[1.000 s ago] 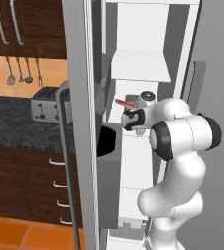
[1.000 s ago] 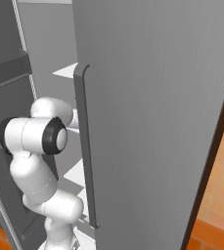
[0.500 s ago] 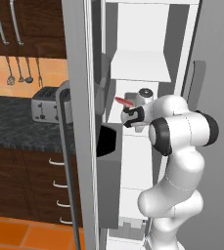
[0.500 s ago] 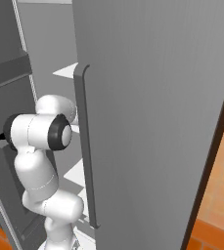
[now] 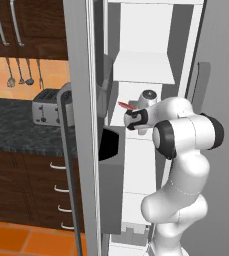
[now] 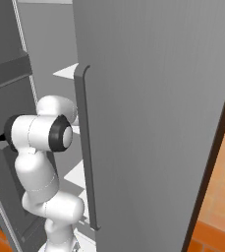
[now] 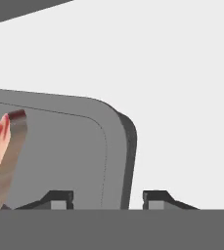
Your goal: Take the meat container that has the steak and place it on the second highest rack of the freezer. Then take the vegetable container that has the lemon wedge and bell pepper and place it on the highest rack of the freezer.
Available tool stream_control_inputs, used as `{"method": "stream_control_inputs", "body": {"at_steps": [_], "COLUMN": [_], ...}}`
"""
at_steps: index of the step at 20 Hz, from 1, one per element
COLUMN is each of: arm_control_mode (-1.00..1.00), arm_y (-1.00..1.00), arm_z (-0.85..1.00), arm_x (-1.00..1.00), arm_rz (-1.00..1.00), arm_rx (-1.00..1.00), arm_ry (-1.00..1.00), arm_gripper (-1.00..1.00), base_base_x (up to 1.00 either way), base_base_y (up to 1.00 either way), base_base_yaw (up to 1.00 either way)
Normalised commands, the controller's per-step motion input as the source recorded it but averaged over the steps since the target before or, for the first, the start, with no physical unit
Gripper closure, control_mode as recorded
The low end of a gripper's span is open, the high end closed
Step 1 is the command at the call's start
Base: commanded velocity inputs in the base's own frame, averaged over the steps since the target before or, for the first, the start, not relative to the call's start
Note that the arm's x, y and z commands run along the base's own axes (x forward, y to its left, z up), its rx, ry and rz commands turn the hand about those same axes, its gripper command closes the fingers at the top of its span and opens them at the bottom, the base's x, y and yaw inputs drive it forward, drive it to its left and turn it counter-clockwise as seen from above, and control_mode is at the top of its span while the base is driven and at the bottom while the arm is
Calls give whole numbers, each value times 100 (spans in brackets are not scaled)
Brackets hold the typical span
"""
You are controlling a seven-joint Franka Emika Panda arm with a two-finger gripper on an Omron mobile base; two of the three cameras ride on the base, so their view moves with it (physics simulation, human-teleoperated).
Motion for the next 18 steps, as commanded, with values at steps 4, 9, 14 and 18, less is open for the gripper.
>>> {"method": "stream_control_inputs", "body": {"at_steps": [4,9,14,18], "arm_control_mode": [-100,-100,-100,-100], "arm_y": [0,0,0,0], "arm_z": [0,7,36,19], "arm_x": [0,-16,-22,-44], "arm_rz": [0,0,0,0], "arm_rx": [0,-1,0,0], "arm_ry": [0,-1,0,3], "arm_gripper": [-100,-100,-100,-100], "base_base_x": [0,0,0,0], "base_base_y": [0,0,0,0], "base_base_yaw": [0,0,0,0]}}
